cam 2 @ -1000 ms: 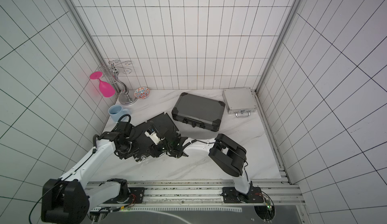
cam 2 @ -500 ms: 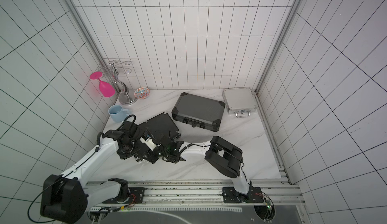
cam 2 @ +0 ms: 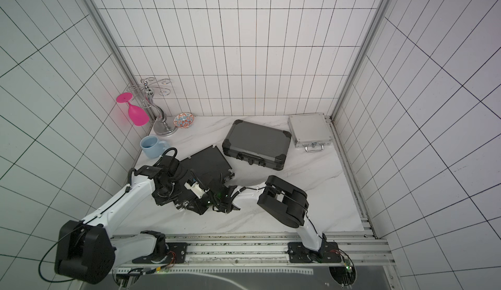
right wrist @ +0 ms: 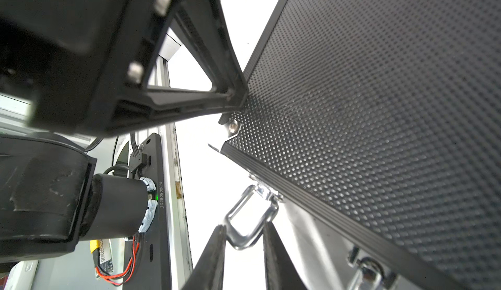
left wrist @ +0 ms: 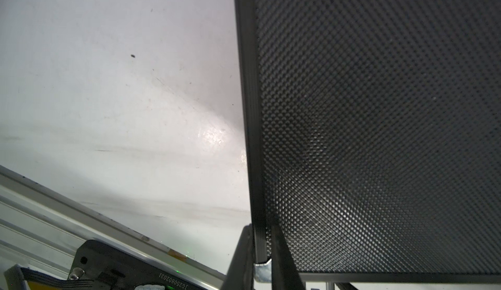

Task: Close the poker set cases
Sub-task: Fasten the fastener on the poker set case.

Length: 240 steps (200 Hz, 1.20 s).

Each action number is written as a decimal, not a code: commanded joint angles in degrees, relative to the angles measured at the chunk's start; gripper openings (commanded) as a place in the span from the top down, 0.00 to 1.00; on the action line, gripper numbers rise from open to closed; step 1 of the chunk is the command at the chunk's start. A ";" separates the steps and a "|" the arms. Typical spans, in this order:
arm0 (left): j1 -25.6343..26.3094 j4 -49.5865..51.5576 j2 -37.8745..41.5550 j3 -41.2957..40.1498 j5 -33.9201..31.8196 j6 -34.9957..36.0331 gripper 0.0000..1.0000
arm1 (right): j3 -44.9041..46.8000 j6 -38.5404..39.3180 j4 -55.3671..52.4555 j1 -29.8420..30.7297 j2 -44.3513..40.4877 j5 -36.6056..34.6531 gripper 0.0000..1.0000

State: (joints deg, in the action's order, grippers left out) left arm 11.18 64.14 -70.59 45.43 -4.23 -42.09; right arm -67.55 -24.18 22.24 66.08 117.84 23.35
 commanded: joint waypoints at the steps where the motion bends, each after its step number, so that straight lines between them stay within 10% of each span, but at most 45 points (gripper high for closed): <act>1: 0.68 -6.30 -5.57 -5.17 8.27 0.16 0.88 | 2.90 -0.31 0.83 -0.08 3.07 -1.11 0.74; 240: 0.62 -8.93 -5.27 -7.82 10.82 0.63 0.89 | 10.35 -2.93 17.16 -1.31 -1.69 -3.63 0.69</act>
State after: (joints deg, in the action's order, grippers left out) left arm 11.03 63.86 -70.61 45.15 -3.84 -41.60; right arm -59.20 -27.40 35.92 64.53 119.35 19.88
